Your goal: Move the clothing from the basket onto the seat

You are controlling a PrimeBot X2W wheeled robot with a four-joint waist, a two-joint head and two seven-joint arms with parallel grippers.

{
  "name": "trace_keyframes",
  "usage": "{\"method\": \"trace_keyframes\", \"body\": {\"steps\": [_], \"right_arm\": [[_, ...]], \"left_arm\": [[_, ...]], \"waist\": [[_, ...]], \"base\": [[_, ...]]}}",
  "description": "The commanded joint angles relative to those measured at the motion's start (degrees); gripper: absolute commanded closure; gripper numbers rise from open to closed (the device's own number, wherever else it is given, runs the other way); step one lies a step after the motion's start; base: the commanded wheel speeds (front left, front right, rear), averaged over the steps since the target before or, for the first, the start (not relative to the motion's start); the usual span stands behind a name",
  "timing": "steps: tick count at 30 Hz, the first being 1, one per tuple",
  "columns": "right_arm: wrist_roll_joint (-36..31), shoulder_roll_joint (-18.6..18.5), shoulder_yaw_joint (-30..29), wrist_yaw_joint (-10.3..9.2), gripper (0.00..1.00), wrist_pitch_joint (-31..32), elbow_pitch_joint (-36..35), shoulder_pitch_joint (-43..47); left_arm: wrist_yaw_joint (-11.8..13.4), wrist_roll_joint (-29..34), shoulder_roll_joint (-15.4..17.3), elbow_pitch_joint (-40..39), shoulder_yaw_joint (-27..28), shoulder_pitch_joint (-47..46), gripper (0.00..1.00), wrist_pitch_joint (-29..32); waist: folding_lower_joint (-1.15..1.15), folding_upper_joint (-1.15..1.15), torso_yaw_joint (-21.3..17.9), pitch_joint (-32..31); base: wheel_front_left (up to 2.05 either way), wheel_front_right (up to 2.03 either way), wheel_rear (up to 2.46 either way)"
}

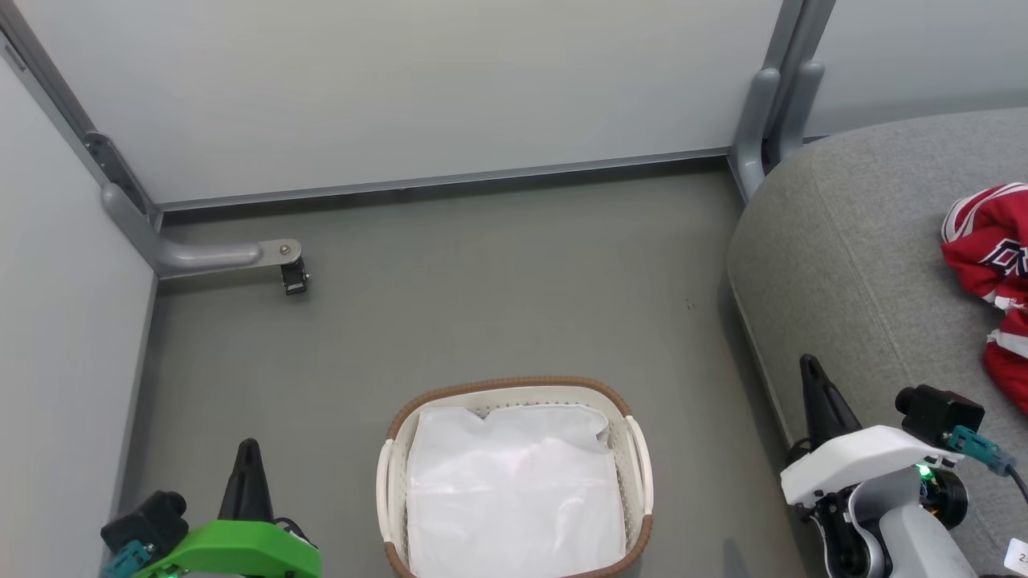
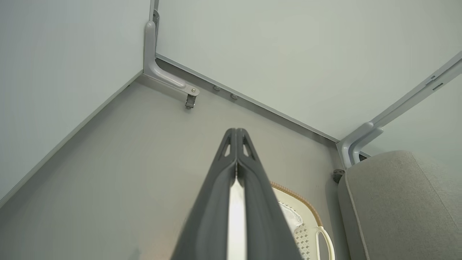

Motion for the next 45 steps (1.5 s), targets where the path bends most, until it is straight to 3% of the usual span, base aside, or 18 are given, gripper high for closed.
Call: {"method": "trace_keyframes", "body": {"steps": [1,45], "right_arm": [[2.3,-0.3,-0.4,-0.01,1.00,0.5,-1.3,-0.5],[35.1,-0.5,-3.5,-0.04,1.00,8.7,-5.2,2.0]], "left_arm": [[-0.5,-2.3,0.1,-1.1,0.6,-1.7,1.00,0.4],[-3.5,-33.5,0.3,-3.0,4.6,-4.2,1.00,8.7]], "waist": [[0.00,0.00,0.0,0.0],[0.00,0.00,-0.1,-1.2]], "base": [[0.00,0.00,0.00],[0.00,0.00,0.00]]}}
